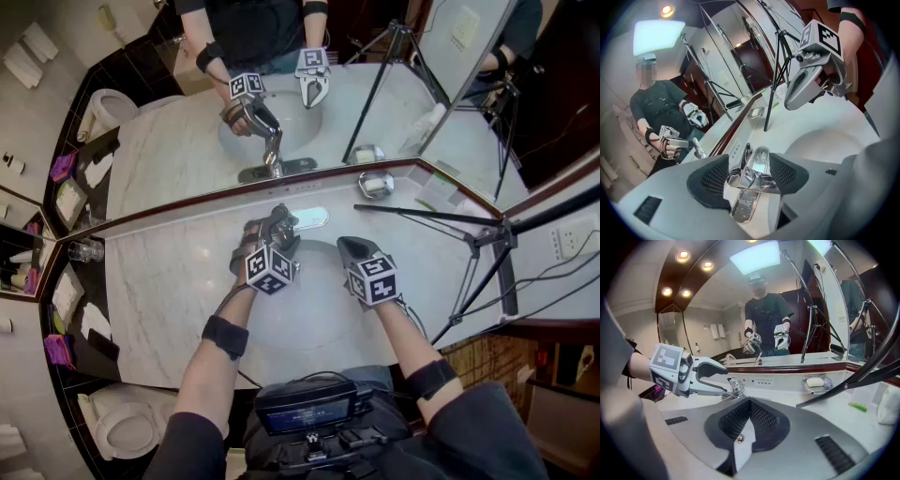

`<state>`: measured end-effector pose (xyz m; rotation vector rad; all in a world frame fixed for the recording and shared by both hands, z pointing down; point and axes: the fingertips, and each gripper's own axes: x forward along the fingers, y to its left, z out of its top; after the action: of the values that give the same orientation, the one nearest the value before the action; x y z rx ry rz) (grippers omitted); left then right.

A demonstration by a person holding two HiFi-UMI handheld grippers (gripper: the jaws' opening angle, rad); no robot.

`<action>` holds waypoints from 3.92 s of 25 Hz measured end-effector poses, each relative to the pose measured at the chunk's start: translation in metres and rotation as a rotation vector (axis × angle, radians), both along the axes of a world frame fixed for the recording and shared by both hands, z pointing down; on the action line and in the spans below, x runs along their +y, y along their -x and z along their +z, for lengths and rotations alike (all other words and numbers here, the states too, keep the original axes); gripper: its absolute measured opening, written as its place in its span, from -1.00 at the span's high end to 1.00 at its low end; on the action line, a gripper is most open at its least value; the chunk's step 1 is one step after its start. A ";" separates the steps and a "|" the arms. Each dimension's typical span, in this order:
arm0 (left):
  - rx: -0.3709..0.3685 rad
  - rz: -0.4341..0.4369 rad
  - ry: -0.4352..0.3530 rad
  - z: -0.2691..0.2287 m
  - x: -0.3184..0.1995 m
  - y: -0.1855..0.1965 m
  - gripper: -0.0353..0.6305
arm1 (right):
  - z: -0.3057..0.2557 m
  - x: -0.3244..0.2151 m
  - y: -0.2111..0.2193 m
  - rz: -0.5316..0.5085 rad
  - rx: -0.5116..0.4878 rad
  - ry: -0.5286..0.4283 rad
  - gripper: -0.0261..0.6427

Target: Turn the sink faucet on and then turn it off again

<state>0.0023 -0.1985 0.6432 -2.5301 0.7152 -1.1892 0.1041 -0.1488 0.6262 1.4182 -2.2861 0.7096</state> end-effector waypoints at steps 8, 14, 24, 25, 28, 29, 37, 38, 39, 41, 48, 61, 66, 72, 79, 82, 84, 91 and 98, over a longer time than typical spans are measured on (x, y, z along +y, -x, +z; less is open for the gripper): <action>-0.077 0.096 -0.003 0.019 0.007 -0.020 0.09 | 0.003 0.000 -0.007 0.017 -0.002 0.009 0.86; -0.100 0.100 -0.033 0.020 0.004 -0.020 0.32 | 0.007 -0.001 -0.006 0.018 -0.006 0.016 0.86; -0.110 0.084 -0.074 0.021 0.005 -0.021 0.34 | 0.010 -0.004 0.006 0.002 -0.008 0.021 0.86; -0.118 0.090 -0.079 0.021 0.006 -0.021 0.35 | 0.010 -0.005 0.007 0.001 -0.008 0.020 0.86; -0.136 0.106 -0.088 0.024 0.009 -0.023 0.36 | 0.010 -0.005 0.008 -0.001 -0.008 0.021 0.86; -0.138 0.109 -0.087 0.025 0.010 -0.024 0.36 | 0.011 -0.005 0.009 -0.002 -0.008 0.022 0.86; -0.194 0.181 -0.077 0.039 0.027 -0.032 0.45 | 0.012 -0.005 0.011 -0.001 -0.003 0.028 0.86; -0.199 0.181 -0.075 0.042 0.030 -0.032 0.43 | 0.011 -0.005 0.010 0.001 -0.004 0.027 0.86; -0.199 0.174 -0.075 0.043 0.030 -0.032 0.44 | 0.010 -0.006 0.010 0.003 -0.005 0.026 0.86; -0.202 0.171 -0.081 0.042 0.029 -0.031 0.44 | 0.009 -0.008 0.009 0.004 -0.003 0.022 0.86; -0.184 0.165 -0.079 0.040 0.027 -0.033 0.49 | 0.010 -0.006 0.006 0.007 -0.003 0.026 0.86; -0.088 0.069 -0.055 0.005 0.033 0.000 0.49 | 0.003 -0.003 0.014 -0.020 -0.008 0.004 0.86; -0.004 -0.040 -0.092 -0.027 0.033 0.028 0.87 | -0.007 -0.003 0.025 -0.041 -0.009 -0.015 0.86; 0.130 -0.191 -0.063 -0.061 0.040 0.063 0.89 | -0.022 -0.004 0.036 -0.067 -0.007 -0.044 0.86; 0.356 -0.376 0.010 -0.094 0.046 0.110 0.89 | -0.044 -0.006 0.047 -0.090 -0.007 -0.081 0.86; 0.463 -0.449 0.042 -0.112 0.048 0.126 0.89 | -0.052 -0.005 0.048 -0.095 -0.005 -0.093 0.86; 0.496 -0.482 0.044 -0.116 0.052 0.137 0.89 | -0.055 -0.003 0.048 -0.099 -0.003 -0.098 0.86; 0.541 -0.550 0.042 -0.118 0.068 0.159 0.89 | -0.063 0.006 0.048 -0.106 0.003 -0.106 0.86; 0.576 -0.588 0.082 -0.113 0.085 0.166 0.89 | -0.066 0.014 0.050 -0.115 0.007 -0.109 0.86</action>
<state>-0.1638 -0.1137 0.5298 -2.8469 1.6593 -0.5970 0.0537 -0.1351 0.5603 1.3203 -2.4115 0.5523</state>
